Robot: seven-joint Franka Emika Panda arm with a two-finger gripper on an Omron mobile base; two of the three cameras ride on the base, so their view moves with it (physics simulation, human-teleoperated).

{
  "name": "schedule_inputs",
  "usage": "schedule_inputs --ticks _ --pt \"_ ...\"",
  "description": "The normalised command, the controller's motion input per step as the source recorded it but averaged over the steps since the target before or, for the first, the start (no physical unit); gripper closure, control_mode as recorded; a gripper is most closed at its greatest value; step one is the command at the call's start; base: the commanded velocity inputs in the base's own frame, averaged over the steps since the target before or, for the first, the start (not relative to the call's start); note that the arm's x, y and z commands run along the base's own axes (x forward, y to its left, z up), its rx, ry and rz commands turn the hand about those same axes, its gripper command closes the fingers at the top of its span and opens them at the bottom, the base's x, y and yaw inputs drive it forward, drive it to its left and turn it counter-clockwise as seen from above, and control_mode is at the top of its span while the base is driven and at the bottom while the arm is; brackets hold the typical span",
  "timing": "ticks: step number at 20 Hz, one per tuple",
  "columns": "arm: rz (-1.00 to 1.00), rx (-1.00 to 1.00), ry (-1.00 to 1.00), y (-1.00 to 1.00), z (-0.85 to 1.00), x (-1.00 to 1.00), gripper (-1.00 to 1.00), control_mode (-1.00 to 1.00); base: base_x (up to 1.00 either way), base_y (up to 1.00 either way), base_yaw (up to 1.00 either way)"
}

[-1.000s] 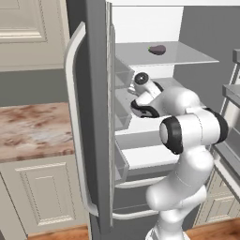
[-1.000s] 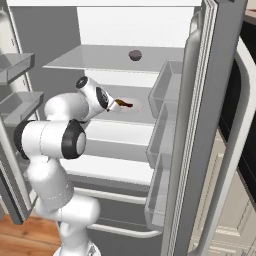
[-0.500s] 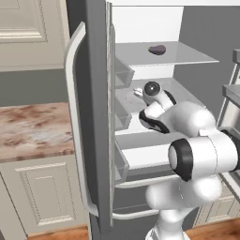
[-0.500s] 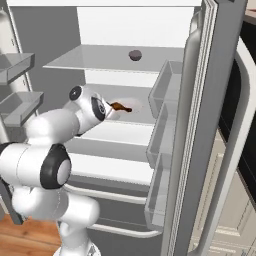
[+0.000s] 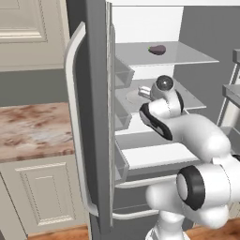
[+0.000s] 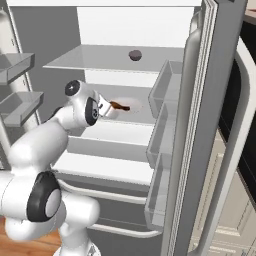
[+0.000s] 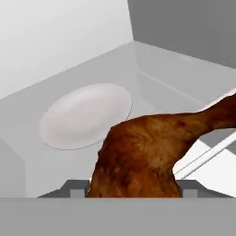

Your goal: Transport the chicken drumstick from the fridge to the microwave and turn on the microwave.

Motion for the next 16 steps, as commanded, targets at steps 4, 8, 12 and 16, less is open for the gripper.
schedule_inputs --ticks 4,8,12,16 --pt "0.08 0.0 0.22 0.0 0.4 -0.4 1.0 -1.0 0.0 0.0 0.0" --pt "0.07 0.0 0.11 0.0 0.1 -0.41 1.0 -1.0 0.0 0.0 0.0" --pt "0.09 -0.03 0.02 0.0 0.11 -0.31 1.0 -1.0 0.0 0.0 0.0" --pt "0.11 0.0 0.01 -0.01 0.24 -0.34 1.0 -1.0 0.0 0.0 0.0"
